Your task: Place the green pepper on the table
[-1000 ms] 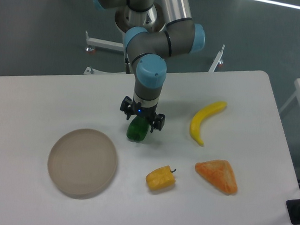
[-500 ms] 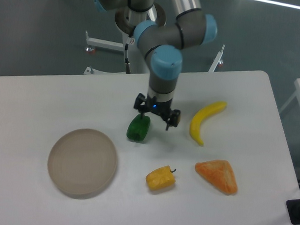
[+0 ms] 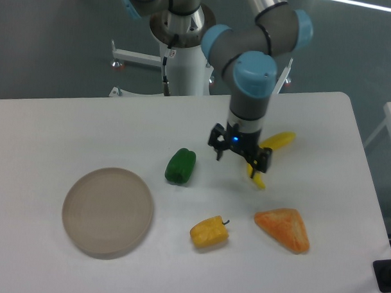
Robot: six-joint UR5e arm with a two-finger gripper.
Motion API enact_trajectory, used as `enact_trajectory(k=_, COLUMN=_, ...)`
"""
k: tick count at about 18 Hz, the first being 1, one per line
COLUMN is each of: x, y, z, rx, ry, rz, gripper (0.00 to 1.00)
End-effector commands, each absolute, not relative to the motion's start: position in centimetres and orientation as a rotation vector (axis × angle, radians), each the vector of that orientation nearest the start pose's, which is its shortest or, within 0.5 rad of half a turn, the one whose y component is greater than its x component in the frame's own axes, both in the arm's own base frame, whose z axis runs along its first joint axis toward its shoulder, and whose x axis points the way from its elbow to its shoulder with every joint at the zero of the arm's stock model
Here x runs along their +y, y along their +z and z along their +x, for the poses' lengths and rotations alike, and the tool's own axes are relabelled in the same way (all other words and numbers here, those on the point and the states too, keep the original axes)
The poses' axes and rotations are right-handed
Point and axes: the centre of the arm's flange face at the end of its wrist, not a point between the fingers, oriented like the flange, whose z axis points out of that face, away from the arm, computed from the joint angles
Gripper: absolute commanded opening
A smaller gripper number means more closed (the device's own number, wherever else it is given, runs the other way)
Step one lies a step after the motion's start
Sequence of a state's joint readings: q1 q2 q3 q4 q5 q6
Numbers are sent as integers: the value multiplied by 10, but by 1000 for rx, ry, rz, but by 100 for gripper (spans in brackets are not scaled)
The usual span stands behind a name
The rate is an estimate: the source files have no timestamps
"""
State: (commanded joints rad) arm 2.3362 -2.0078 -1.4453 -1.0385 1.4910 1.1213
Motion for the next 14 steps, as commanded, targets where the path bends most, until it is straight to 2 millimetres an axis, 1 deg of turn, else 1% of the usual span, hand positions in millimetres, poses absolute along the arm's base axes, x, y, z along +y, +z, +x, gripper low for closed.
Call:
enact_trajectory(k=2, x=592, y=352, z=-377, rx=534, ry=239, rz=-2906, gripper=100)
enact_trajectory(k=3, x=592, y=355, z=-382, rx=541, ry=269, rz=-2916, gripper=100)
enact_trajectory(k=6, x=596, y=353, z=-391, rx=577, ry=325, rz=-2943, gripper=100)
enact_trajectory(k=9, x=598, y=348, z=-393, rx=583, ry=339, rz=-2950, gripper=100)
enact_trajectory(k=12, x=602, y=348, z=-399, rx=575, ry=349, rz=-2947, gripper=100)
enact_trajectory(k=14, x=606, y=353, z=-402, rx=570, ry=363, rz=-2939, gripper=100)
